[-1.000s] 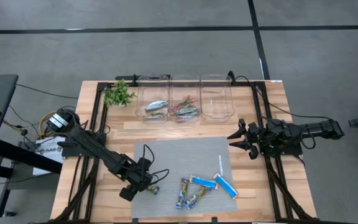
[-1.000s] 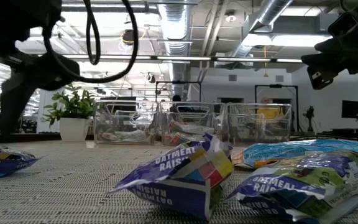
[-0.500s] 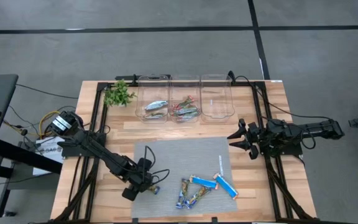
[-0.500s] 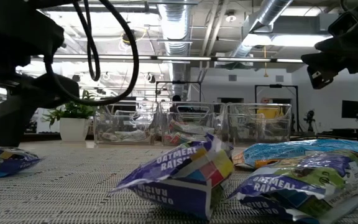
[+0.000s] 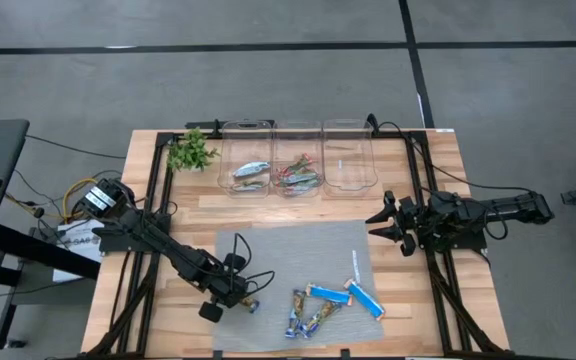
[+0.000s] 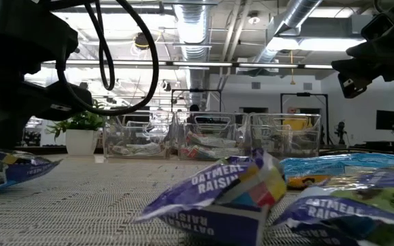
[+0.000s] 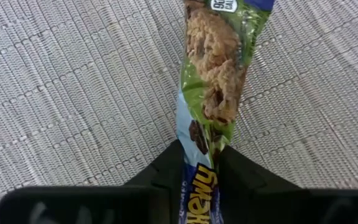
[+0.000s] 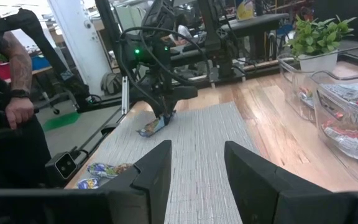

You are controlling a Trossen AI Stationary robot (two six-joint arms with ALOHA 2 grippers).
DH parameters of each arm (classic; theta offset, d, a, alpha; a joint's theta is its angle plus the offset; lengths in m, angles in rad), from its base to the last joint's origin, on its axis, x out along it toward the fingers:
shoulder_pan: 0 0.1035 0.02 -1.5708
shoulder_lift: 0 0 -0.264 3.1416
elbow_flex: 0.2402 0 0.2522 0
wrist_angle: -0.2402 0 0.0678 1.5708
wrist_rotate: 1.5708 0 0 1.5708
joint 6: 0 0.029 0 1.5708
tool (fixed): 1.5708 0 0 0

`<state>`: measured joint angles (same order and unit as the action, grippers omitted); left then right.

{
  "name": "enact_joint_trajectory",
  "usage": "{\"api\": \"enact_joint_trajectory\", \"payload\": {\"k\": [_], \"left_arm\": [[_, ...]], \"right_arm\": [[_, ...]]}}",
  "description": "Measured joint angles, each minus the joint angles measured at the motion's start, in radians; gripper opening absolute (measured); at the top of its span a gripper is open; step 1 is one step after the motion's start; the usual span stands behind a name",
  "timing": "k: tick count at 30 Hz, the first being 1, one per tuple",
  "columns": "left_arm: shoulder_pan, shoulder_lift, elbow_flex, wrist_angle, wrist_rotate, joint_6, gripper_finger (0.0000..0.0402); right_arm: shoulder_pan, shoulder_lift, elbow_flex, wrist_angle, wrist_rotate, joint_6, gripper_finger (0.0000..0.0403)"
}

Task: Pick and place Granola Bars by type
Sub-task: Put the purple granola bar into the right transparent bin

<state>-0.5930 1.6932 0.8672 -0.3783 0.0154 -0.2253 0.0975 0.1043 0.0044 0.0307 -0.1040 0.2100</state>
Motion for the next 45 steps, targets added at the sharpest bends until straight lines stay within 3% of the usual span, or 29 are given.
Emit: {"api": "enact_joint_trajectory", "payload": {"k": [15,22,29,34,40,45], "left_arm": [[0.118,-0.203,-0.002,0.066,0.005,-0.007,0.0052],[0.238,-0.343,-0.001,0.288,0.012,-0.054,0.0052],[0.354,-0.461,0.000,0.532,0.090,-0.057,0.0052],[0.424,-0.525,0.000,0.583,0.100,-0.057,0.0052],[0.510,-0.529,0.000,0.580,0.092,-0.048,0.0052],[0.615,-0.442,0.005,0.657,0.080,-0.047,0.0052]], "right_arm": [[0.000,0.000,0.000,0.000,0.000,0.000,0.0144],[0.000,0.000,0.000,0.000,0.000,0.000,0.0141],[0.000,0.000,0.000,0.000,0.000,0.000,0.0144],[0.000,0.000,0.000,0.000,0.000,0.000,0.0141],[0.000,0.000,0.000,-0.001,0.000,0.000,0.0143],[0.000,0.000,0.000,0.000,0.000,0.000,0.0143]]}}
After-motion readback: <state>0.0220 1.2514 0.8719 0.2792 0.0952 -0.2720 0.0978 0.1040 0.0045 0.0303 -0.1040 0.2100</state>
